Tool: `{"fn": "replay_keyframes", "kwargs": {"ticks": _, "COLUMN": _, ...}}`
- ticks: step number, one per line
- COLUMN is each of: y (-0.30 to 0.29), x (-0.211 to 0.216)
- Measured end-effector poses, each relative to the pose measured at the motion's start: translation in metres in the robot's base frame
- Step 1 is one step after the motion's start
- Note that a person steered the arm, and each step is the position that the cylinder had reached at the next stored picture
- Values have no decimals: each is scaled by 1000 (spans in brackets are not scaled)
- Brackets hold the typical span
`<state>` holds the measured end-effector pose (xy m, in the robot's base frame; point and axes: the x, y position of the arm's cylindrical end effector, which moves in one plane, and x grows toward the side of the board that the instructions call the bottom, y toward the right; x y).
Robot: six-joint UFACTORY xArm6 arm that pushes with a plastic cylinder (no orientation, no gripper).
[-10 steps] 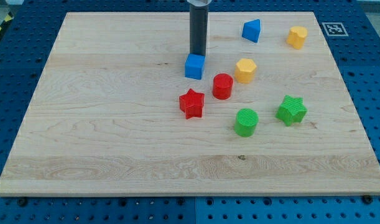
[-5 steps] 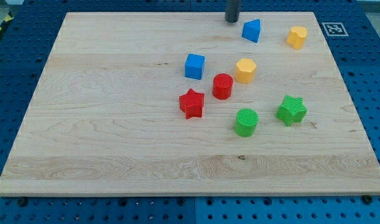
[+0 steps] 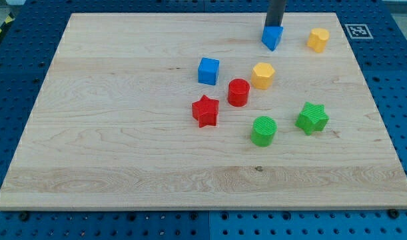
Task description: Push the blue triangle to the right side of the yellow hexagon
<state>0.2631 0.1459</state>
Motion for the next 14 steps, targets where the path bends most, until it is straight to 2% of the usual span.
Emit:
{"fn": "replay_keyframes", "kwargs": {"ticks": 1, "y": 1, "x": 18}}
{"fn": "replay_keyframes", "kwargs": {"ticks": 5, "y": -40, "x": 26}}
{"fn": "replay_keyframes", "kwargs": {"ticks": 9, "y": 19, "x": 60}}
{"fn": "replay_keyframes", "kwargs": {"ticks": 11, "y": 18, "x": 50}}
{"fn": "replay_keyframes", "kwargs": {"ticks": 14, "y": -13, "x": 50}}
